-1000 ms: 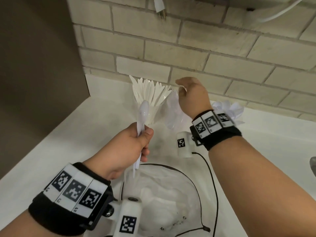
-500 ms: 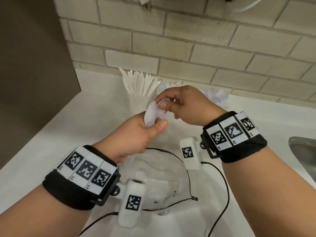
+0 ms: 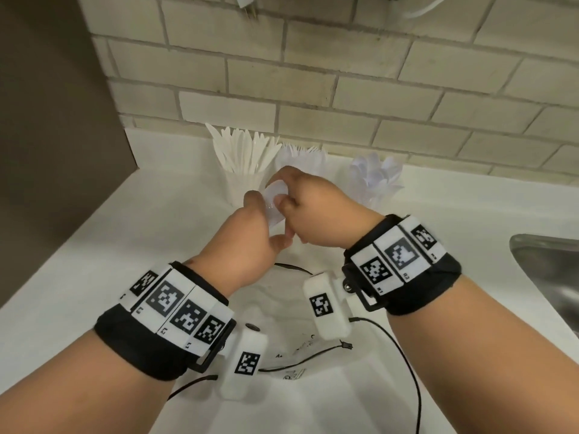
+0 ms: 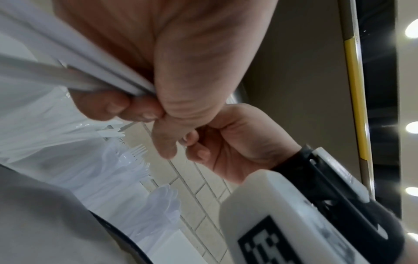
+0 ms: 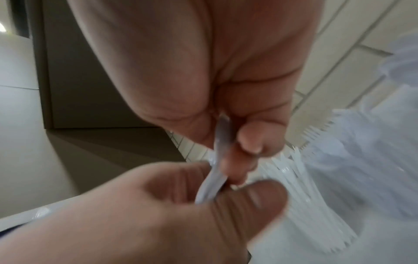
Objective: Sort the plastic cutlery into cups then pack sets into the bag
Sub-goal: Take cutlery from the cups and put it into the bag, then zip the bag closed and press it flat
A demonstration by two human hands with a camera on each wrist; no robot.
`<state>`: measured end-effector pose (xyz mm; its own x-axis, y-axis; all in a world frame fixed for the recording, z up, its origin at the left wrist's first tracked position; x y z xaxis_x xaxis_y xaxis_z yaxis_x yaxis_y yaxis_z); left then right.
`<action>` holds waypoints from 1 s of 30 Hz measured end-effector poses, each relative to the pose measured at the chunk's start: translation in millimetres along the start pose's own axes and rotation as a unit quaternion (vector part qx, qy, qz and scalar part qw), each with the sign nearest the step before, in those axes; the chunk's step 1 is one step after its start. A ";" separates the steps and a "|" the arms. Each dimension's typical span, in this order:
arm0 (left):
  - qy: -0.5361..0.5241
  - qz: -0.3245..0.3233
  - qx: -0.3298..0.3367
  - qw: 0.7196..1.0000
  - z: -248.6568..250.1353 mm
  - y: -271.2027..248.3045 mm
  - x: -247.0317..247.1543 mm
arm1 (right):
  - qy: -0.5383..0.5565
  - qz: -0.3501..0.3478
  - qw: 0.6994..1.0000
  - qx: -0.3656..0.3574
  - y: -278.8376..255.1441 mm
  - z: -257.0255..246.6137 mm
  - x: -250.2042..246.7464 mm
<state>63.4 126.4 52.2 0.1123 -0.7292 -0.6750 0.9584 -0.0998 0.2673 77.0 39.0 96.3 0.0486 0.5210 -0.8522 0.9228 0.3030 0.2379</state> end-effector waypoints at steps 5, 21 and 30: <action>-0.006 -0.025 0.046 0.999 8.6 -3.8 2.9 | 0.061 0.065 0.995 0.049 -2.1 15.6 -5.9; 0.241 -0.338 0.128 0.901 -24.0 -71.0 42.0 | -0.166 0.364 0.901 0.170 27.6 123.7 -160.3; 0.253 -0.284 0.096 0.920 -32.8 -61.7 42.4 | -0.252 0.150 0.923 0.249 54.0 182.2 -77.0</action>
<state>17.6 123.9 -15.4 -0.2375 -0.1196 -0.9640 0.8424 -0.5196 -0.1431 192.7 -130.1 89.8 0.3862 0.0469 -0.9212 0.8943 -0.2638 0.3615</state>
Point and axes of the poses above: each hand's wrist, its own y-axis towards the middle knuckle, its own x-axis out of the palm, z = x × y, the point moved 7 cm from there along y, towards the middle knuckle, and after that the axes turned 9 degrees about z, right-handed, at the moved point
